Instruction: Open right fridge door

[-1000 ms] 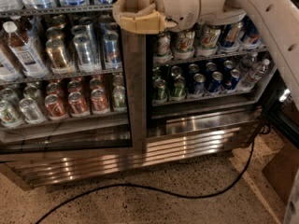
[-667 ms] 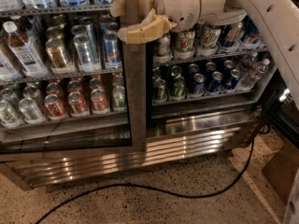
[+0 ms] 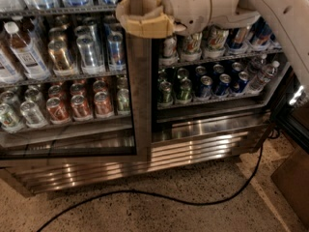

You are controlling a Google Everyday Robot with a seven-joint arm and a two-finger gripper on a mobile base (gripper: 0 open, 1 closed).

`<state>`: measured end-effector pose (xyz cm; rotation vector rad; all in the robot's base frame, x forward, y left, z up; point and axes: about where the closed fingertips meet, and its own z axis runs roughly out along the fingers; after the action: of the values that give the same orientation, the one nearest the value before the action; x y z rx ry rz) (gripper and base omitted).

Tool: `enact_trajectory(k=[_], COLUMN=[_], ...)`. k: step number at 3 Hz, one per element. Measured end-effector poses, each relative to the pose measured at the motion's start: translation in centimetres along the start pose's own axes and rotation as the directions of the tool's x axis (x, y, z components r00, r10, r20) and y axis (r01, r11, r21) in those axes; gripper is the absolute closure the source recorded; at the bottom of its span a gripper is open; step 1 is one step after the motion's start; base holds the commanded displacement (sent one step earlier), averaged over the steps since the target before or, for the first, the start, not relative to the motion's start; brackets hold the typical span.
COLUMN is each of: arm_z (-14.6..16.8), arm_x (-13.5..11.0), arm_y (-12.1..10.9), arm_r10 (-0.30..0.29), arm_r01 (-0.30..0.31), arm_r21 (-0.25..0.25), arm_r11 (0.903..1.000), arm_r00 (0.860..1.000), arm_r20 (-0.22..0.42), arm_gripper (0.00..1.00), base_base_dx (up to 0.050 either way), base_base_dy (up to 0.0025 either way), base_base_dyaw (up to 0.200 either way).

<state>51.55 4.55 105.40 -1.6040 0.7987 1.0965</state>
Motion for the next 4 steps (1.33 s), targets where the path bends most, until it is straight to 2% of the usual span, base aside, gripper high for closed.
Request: enact_trajectory(k=[1,4], arm_z=[0.11,0.11], arm_x=[0.04,0.03], arm_y=[0.12,0.14], arm_r10=[0.0,0.0], arm_r01=[0.0,0.0], arm_r21=[0.0,0.0], arm_r11=[1.0,1.0], arm_r00=[1.0,1.0], arm_r20=[0.0,0.0], arm_gripper=[0.82,0.12], base_base_dx=[0.0,0.0], base_base_dy=[0.0,0.0], base_base_dyaw=[0.0,0.0])
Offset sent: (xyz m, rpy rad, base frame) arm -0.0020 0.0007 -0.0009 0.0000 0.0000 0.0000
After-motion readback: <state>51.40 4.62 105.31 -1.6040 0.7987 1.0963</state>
